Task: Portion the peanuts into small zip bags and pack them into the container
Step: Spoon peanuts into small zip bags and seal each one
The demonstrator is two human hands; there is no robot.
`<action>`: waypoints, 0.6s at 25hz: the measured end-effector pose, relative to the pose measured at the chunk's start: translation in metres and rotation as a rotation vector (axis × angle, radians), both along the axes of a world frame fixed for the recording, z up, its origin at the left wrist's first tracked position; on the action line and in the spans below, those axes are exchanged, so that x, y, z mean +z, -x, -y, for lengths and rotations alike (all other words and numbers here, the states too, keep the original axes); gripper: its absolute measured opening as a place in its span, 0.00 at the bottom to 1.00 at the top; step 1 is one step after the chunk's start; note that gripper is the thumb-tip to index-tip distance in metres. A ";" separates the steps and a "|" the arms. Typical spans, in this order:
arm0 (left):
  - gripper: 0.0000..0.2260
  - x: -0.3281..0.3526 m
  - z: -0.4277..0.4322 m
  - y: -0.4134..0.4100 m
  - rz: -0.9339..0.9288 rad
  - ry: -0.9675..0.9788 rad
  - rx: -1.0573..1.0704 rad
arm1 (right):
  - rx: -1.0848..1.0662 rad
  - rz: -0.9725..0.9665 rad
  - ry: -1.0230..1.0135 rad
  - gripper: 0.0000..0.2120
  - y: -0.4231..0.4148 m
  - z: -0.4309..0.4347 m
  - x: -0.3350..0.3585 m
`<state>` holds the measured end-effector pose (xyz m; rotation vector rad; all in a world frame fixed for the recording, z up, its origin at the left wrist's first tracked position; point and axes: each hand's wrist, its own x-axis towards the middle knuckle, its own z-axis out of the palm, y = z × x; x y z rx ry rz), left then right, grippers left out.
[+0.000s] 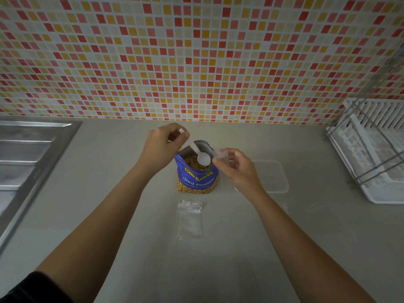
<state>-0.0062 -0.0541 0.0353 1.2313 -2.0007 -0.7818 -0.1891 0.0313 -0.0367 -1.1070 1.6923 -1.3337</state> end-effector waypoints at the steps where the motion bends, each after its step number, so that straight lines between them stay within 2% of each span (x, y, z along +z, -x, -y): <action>1: 0.07 0.005 0.000 -0.002 -0.023 0.067 -0.010 | 0.000 0.008 -0.001 0.18 0.000 0.000 -0.001; 4: 0.08 0.009 0.001 -0.005 0.117 0.274 -0.110 | -0.007 0.021 0.003 0.18 0.000 0.002 -0.005; 7: 0.08 -0.005 0.001 0.001 0.228 0.341 -0.212 | 0.008 0.019 0.005 0.17 0.001 0.002 -0.005; 10: 0.09 -0.016 0.007 0.004 0.213 0.263 -0.052 | 0.008 0.003 -0.006 0.18 0.000 0.000 -0.002; 13: 0.10 -0.034 0.005 0.005 0.232 0.173 0.019 | 0.004 -0.019 -0.019 0.16 -0.002 -0.002 0.001; 15: 0.10 -0.042 0.003 0.004 0.110 -0.011 0.130 | 0.010 -0.026 -0.035 0.16 -0.003 -0.003 0.003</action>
